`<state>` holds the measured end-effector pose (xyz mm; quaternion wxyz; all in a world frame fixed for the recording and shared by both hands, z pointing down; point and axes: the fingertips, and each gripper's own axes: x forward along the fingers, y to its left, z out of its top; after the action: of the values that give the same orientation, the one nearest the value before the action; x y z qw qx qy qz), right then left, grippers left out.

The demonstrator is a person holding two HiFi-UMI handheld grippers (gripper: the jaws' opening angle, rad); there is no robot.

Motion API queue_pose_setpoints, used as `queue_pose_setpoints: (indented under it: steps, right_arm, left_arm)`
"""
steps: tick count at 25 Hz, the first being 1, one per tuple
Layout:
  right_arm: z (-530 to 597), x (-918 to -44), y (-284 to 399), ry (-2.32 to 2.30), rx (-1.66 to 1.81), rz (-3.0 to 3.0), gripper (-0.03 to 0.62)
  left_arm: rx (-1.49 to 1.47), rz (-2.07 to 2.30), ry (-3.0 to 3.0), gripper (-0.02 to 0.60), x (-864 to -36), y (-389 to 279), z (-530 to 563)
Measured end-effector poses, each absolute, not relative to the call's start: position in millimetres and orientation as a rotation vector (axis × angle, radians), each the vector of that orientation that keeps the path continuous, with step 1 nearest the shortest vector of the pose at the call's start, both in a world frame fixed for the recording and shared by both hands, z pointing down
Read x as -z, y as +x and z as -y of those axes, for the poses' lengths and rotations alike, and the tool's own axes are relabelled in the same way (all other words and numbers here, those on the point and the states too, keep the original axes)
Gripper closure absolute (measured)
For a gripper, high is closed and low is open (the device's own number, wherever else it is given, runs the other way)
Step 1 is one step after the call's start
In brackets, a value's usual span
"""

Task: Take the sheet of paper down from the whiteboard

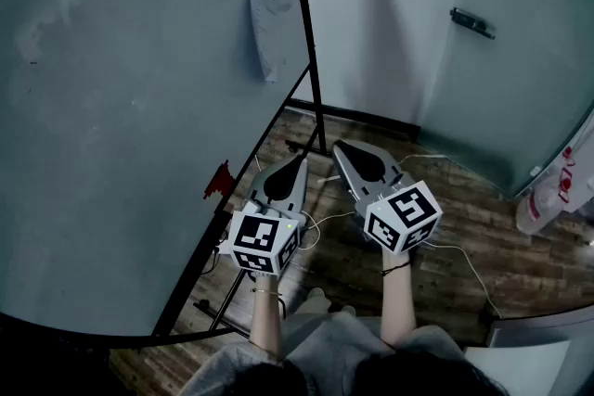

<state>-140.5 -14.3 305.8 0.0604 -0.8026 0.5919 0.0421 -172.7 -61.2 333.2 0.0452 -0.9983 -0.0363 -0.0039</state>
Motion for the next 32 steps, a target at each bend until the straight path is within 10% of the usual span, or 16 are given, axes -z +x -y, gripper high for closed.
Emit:
queue_pose_setpoints:
  steps: [32]
  right_arm:
    - [114, -306, -36, -2.275, -0.13, -1.97, 0.592]
  left_arm:
    - [-0.088, -0.114, -2.975, 0.575, -327, -81, 142]
